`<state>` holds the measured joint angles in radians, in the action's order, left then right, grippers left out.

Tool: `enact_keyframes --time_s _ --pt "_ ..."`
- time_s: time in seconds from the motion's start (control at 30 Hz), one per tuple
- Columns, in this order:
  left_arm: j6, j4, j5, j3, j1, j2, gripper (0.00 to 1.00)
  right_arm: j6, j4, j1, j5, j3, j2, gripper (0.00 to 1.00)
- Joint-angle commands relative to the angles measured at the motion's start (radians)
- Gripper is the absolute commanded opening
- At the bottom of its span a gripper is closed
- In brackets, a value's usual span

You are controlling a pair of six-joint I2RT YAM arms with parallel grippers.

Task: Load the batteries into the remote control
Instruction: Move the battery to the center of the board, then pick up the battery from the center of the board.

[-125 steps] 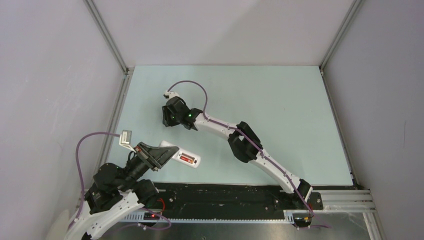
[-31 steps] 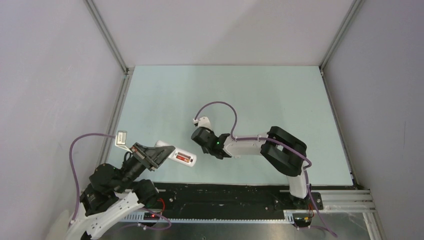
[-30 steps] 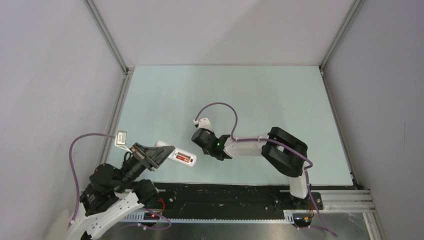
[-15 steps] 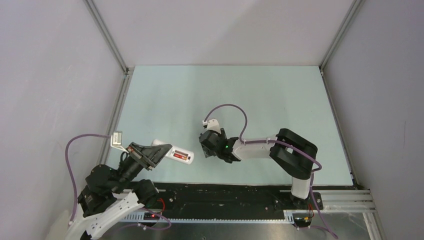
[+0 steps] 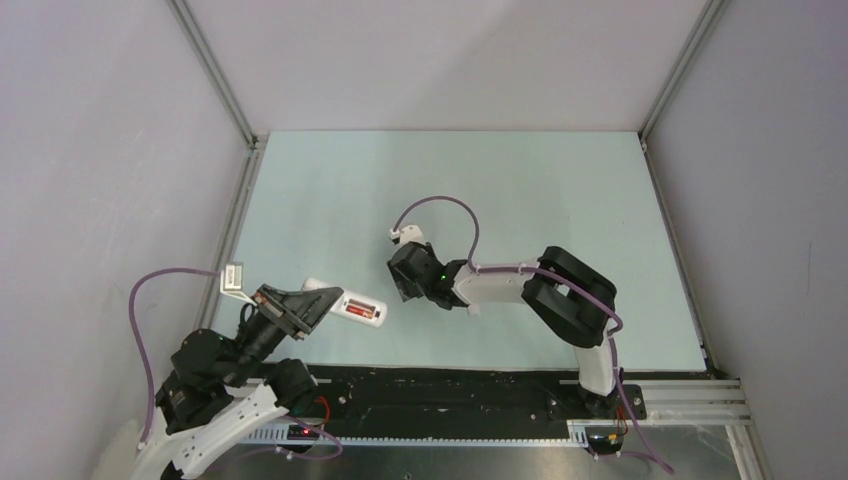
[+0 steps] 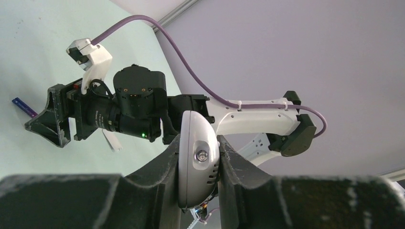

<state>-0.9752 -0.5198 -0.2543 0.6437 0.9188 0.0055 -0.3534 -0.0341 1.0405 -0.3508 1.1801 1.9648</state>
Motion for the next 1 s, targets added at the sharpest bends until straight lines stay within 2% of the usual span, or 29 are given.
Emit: enact_keyframes --time_s 0.0,0.17,0.53,0.67,0.77,0.83,0.97 --pt "0.018 0.036 -0.021 0.034 -0.001 -0.029 0.06 -0.002 -0.067 0.0 0.094 0.017 0.065 0.61" --pt "0.021 0.036 -0.021 0.038 -0.001 -0.018 0.06 -0.024 -0.094 -0.028 0.1 0.042 0.095 0.48" --pt "0.018 0.036 -0.027 0.036 -0.001 -0.014 0.06 -0.01 -0.112 -0.017 0.093 0.061 0.125 0.28" --pt "0.016 0.035 -0.027 0.036 -0.001 -0.013 0.06 -0.022 -0.132 0.0 0.076 0.061 0.125 0.14" --pt "0.013 0.035 -0.026 0.033 -0.001 -0.013 0.06 -0.026 -0.144 0.019 0.051 0.055 0.113 0.01" --pt "0.01 0.036 -0.029 0.026 -0.001 -0.013 0.06 -0.042 -0.142 0.023 0.029 0.035 0.083 0.0" --pt "0.01 0.035 -0.045 0.0 -0.001 -0.021 0.06 -0.117 -0.131 0.026 -0.018 -0.059 -0.08 0.0"
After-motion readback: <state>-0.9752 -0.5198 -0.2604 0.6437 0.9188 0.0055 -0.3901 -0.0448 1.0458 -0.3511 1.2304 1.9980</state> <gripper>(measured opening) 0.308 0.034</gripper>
